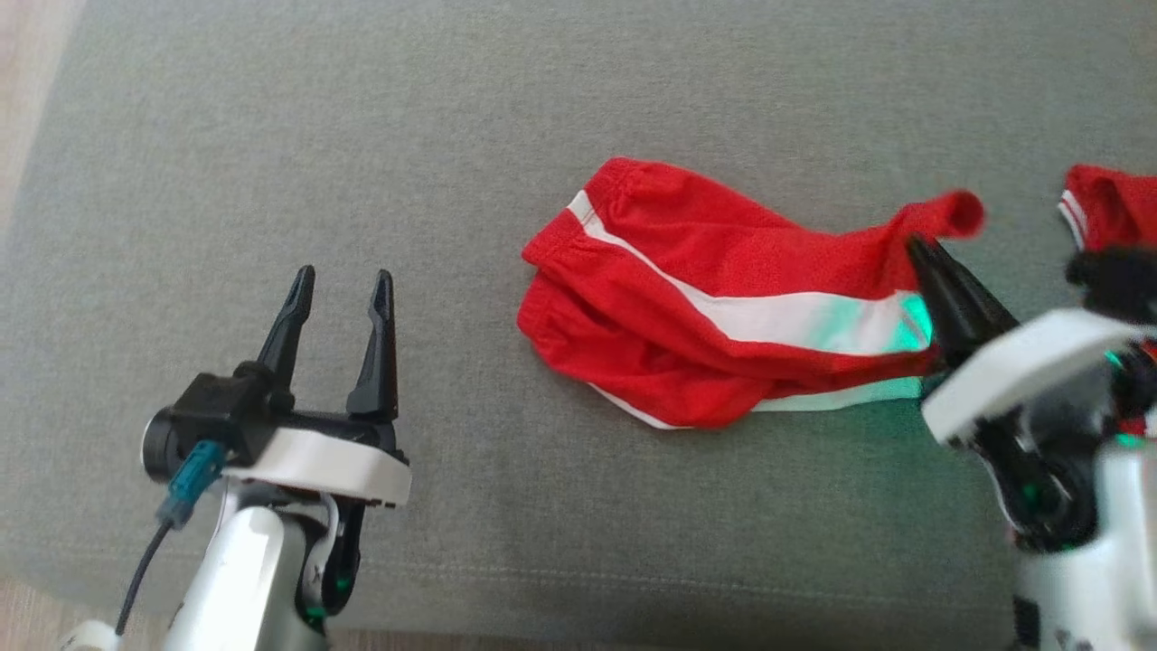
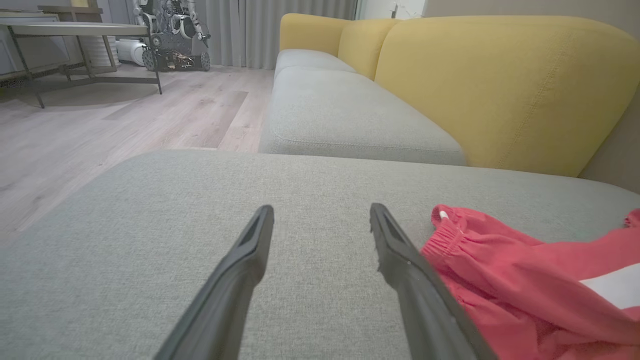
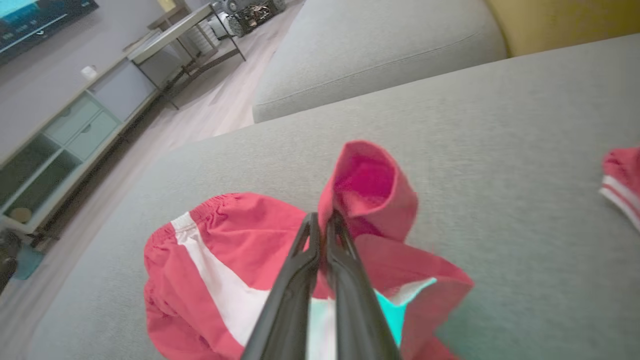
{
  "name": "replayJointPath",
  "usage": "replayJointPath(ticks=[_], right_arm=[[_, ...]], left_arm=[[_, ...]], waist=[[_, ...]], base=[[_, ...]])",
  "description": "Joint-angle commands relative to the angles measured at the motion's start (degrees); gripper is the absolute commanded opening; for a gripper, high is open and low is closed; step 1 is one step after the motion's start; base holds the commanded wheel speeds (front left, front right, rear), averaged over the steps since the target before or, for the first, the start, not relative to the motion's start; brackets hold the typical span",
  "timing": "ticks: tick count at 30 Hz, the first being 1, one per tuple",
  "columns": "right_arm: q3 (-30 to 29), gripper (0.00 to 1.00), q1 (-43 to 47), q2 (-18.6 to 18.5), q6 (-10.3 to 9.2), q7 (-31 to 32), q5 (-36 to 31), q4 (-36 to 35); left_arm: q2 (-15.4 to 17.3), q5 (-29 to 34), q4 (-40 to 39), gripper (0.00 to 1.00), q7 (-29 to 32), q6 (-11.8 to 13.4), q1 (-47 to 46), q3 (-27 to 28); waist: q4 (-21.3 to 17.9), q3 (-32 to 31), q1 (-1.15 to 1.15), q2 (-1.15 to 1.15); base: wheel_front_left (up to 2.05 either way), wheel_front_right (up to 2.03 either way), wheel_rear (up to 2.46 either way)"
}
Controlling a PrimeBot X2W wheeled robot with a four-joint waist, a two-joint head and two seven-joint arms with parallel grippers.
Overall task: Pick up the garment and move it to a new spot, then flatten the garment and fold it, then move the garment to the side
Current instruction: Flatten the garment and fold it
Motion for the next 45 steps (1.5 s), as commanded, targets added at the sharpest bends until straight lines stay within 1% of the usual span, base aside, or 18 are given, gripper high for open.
replayJointPath(ticks=[1,3,6,10,13,14,15,19,22,27,31,34,37,40,45], right_arm=[[1.8,0.00,-2.8,0.3,-0.04,-0.4,0.6,-0.7],[2.6,0.00,-5.2,0.5,-0.04,-1.7,1.0,2.8],[1.9,0.00,-8.6,0.5,-0.04,-4.9,0.1,8.2],[0.9,0.00,-11.9,-0.7,-0.04,-9.1,-0.5,14.8],[0.7,0.00,-13.9,-1.4,-0.04,-12.3,0.4,19.3],[1.0,0.06,-14.4,-1.9,-0.04,-13.2,0.6,20.9],[1.6,1.00,-15.3,-2.0,-0.04,-14.9,2.0,23.3],[3.3,1.00,-15.4,-3.0,-0.04,-17.3,2.5,25.4],[4.9,1.00,-14.4,-4.1,-0.04,-19.7,2.7,25.4],[5.8,1.00,-10.6,-6.0,-0.04,-23.1,1.7,21.8],[3.8,1.00,-6.3,-6.8,-0.04,-22.9,-1.4,17.6],[2.1,1.00,-3.4,-6.3,-0.04,-22.3,-4.1,12.9],[1.1,1.00,-1.0,-5.3,-0.04,-23.1,-6.9,7.7],[1.4,1.00,1.2,-4.2,-0.04,-24.1,-10.4,3.1],[2.8,1.00,5.6,-1.9,-0.04,-24.9,-15.2,-1.5]], left_arm=[[0.8,0.1,-1.8,1.00,-0.4,-0.5,-2.4,1.7],[0.5,0.0,-1.8,1.00,-0.4,-0.6,-2.9,1.5],[0.1,0.0,-1.7,1.00,-0.4,-0.8,-3.4,1.4],[-0.3,0.0,-1.7,1.00,-0.4,-0.9,-3.7,1.5],[-0.6,0.2,-1.8,1.00,-0.4,-0.8,-3.8,1.7],[-0.6,0.2,-1.8,1.00,-0.4,-0.9,-3.8,1.8],[-0.6,0.3,-1.7,1.00,-0.4,-0.9,-3.8,2.0],[-0.6,0.4,-1.6,1.00,-0.4,-1.1,-3.8,2.3],[-0.4,0.6,-1.4,1.00,-0.4,-1.1,-3.4,2.7],[0.2,0.7,-1.2,1.00,-0.4,-0.9,-2.4,3.3],[0.8,0.7,-1.1,1.00,-0.4,-0.6,-1.2,3.7],[1.2,0.6,-1.2,1.00,-0.3,-0.2,-0.3,3.9],[1.6,0.5,-1.5,1.00,-0.1,0.1,0.6,4.2],[2.0,0.4,-1.8,1.00,0.1,0.6,1.5,4.5],[2.8,0.4,-2.6,1.00,0.9,1.3,3.6,4.7]], waist=[[0.6,0.5,0.00,0.00],[1.3,1.0,0.00,0.00],[2.1,1.7,0.00,0.00],[2.7,2.4,0.00,0.00],[2.7,2.9,0.00,0.00],[2.6,3.0,0.00,0.00],[2.4,3.1,0.00,0.00],[1.8,2.9,0.00,0.00],[0.9,2.2,0.00,0.00],[-0.7,0.7,0.00,0.00],[-2.0,-0.8,0.00,0.00],[-2.7,-1.8,0.00,0.00],[-3.3,-2.8,0.00,0.00],[-3.6,-3.8,0.00,0.00],[-3.9,-6.1,0.00,0.00]], base=[[0.00,0.00,0.00],[0.00,0.00,0.00],[0.00,0.00,0.00],[0.00,0.00,0.00],[0.00,0.00,0.00],[0.00,0.00,0.00],[0.00,0.00,0.00],[0.00,0.00,0.00],[0.00,0.00,0.00],[0.00,0.00,0.00],[0.00,0.00,0.00],[0.00,0.00,0.00],[0.00,0.00,0.00],[0.00,0.00,0.00],[0.00,0.00,0.00]])
